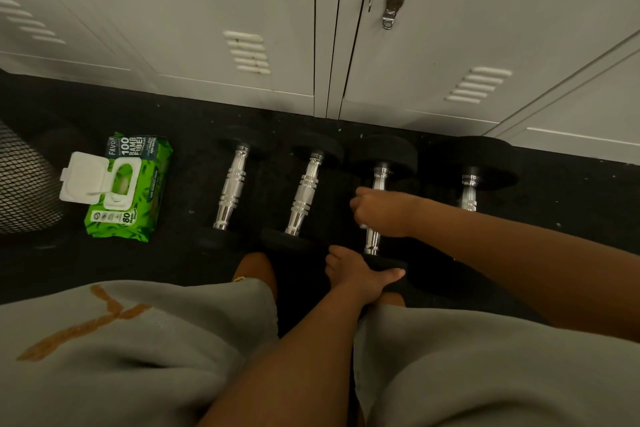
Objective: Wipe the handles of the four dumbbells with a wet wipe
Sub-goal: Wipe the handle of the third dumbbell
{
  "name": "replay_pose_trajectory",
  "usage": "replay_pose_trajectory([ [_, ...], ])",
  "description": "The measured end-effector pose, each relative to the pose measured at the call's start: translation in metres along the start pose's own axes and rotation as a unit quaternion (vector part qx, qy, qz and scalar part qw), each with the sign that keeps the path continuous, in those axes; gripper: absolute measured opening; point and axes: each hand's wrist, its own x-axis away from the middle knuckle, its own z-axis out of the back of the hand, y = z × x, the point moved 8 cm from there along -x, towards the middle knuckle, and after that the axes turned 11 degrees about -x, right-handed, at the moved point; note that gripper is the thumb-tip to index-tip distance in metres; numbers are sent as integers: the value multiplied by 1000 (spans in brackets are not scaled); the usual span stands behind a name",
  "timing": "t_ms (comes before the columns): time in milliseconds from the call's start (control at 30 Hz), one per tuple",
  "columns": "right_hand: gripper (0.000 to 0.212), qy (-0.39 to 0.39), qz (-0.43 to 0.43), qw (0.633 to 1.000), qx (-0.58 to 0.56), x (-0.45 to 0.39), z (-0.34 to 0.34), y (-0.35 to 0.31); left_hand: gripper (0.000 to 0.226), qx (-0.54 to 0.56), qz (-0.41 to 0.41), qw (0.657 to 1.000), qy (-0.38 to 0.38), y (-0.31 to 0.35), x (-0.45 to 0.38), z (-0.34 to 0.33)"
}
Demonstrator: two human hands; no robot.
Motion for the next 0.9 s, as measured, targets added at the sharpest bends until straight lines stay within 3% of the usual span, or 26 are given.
replay_pose_trajectory([
  [67, 27, -18, 8, 1000, -12, 0, -3, 0, 121, -2, 0, 1000, -1, 0, 0, 0],
  [200, 27, 30, -46, 998, -16, -2, 9, 25, 122, -1, -2, 1000, 0, 1, 0, 0],
  [333, 29, -15, -9, 999, -36, -1, -1, 7, 120, -6, 1, 1000, 0, 0, 0, 0],
  [500, 29, 43, -69, 996, -24, 1, 13, 28, 117, -5, -1, 1000, 7, 1, 1, 1],
  [633, 29, 0, -28, 1000, -10, 1, 1, 6, 119, -10, -1, 1000, -2, 1, 0, 1],
  [767, 28, 40, -128, 990, -38, -1, 16, 37, 121, -6, -4, 1000, 2, 1, 1, 2],
  [900, 26, 21, -105, 994, -37, -2, 5, 25, 121, -6, -3, 1000, -3, 1, 1, 2],
])
